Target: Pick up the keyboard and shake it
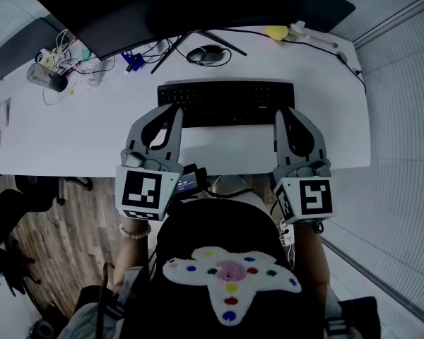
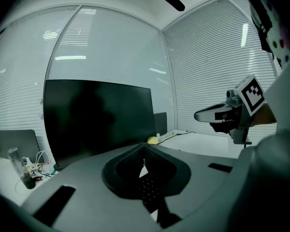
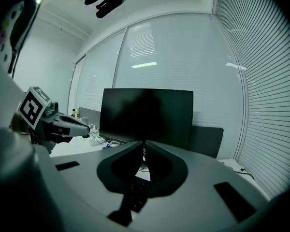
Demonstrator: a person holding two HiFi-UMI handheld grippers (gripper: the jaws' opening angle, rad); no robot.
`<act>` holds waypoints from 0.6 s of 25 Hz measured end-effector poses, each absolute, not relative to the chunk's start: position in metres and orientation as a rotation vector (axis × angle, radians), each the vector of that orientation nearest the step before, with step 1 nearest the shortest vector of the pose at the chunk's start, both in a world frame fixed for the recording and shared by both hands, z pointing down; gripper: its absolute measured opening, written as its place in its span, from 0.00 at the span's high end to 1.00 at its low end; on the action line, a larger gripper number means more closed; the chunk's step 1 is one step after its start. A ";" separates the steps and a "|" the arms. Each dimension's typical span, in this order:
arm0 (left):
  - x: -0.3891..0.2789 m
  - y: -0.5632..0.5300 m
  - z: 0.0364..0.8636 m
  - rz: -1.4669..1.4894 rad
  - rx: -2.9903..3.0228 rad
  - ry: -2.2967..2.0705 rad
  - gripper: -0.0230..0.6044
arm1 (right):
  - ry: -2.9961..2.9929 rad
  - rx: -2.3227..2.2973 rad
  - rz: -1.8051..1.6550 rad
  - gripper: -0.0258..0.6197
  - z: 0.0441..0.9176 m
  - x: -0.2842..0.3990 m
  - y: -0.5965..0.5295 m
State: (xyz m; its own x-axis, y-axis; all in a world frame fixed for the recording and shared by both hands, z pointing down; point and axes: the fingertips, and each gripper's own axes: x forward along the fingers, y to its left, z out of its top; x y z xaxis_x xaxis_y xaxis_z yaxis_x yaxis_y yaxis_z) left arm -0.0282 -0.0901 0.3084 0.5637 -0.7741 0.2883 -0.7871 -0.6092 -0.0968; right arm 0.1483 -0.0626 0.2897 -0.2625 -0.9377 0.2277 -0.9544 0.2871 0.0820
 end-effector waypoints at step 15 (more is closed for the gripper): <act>-0.025 -0.092 0.307 0.490 2.743 -1.358 0.93 | -2.295 1.745 0.112 0.90 0.291 0.146 -0.062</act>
